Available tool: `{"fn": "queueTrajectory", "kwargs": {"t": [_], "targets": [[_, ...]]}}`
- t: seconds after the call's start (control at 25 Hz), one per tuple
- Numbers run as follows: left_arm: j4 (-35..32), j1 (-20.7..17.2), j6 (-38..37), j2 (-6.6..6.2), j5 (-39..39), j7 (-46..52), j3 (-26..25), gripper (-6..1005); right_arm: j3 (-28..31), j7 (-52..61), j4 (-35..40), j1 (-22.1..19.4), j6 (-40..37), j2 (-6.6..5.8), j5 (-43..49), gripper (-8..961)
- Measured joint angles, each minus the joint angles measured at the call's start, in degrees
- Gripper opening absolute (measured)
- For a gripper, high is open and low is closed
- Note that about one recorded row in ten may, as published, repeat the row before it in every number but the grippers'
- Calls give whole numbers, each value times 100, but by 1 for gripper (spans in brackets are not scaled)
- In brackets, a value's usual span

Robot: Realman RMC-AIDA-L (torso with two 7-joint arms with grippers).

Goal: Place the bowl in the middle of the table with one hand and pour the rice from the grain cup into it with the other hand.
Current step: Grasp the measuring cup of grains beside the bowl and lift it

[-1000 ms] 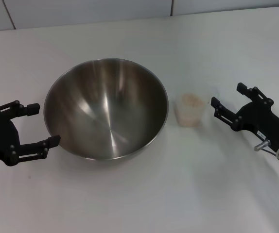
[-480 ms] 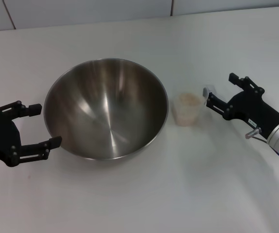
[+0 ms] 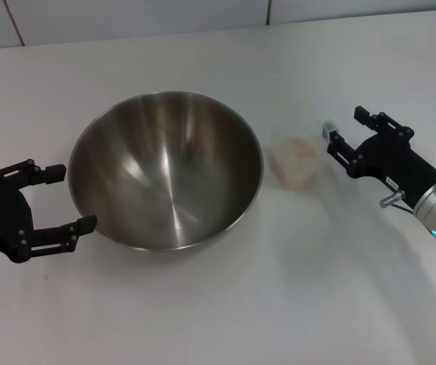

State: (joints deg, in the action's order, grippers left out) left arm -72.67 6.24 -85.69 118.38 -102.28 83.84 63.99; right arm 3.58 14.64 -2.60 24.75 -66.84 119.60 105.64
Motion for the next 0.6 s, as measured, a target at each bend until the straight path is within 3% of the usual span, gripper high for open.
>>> {"fn": "queueTrajectory", "kwargs": {"t": [0.48,0.6], "targets": [[2,17,0,0,-20,0,0,860,108,-387,-272,-20,58,2,6,206],[1,22,-11,0,-20,0,0,860,107,-389,-273,-20,48,2,4,151]]}}
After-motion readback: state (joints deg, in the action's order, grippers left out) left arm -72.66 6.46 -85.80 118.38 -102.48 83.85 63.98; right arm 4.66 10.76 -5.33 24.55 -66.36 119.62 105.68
